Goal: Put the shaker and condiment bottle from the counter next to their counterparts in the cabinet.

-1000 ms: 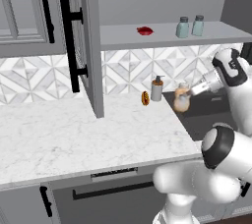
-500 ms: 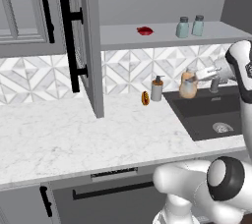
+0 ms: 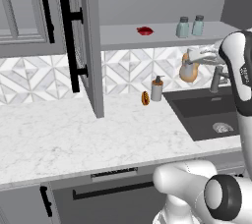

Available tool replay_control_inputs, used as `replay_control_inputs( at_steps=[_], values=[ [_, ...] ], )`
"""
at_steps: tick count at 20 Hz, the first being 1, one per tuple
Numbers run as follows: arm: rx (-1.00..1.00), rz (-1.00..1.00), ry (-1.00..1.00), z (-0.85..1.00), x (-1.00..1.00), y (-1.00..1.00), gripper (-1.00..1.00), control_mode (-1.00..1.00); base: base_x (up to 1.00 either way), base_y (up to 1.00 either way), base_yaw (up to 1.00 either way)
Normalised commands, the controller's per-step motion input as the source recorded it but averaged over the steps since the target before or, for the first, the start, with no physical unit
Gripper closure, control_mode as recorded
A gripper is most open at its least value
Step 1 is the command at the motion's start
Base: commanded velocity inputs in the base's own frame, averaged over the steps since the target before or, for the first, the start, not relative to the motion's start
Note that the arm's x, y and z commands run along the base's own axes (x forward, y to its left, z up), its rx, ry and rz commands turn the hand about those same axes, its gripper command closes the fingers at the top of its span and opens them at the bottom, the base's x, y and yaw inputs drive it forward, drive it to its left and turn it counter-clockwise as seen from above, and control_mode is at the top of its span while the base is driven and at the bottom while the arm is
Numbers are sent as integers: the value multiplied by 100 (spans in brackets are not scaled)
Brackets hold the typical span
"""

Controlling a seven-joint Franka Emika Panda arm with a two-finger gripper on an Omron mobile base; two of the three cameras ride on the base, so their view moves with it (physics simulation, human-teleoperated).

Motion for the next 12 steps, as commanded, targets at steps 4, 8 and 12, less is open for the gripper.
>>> replay_control_inputs(
  at_steps=[4,8,12],
  values=[
    [-1,-29,0,63,-2,29,100,-100,0,0,0],
    [0,-26,0,74,2,36,100,-100,0,0,0],
    [0,-14,0,49,29,14,100,-100,0,0,0]
  ],
)
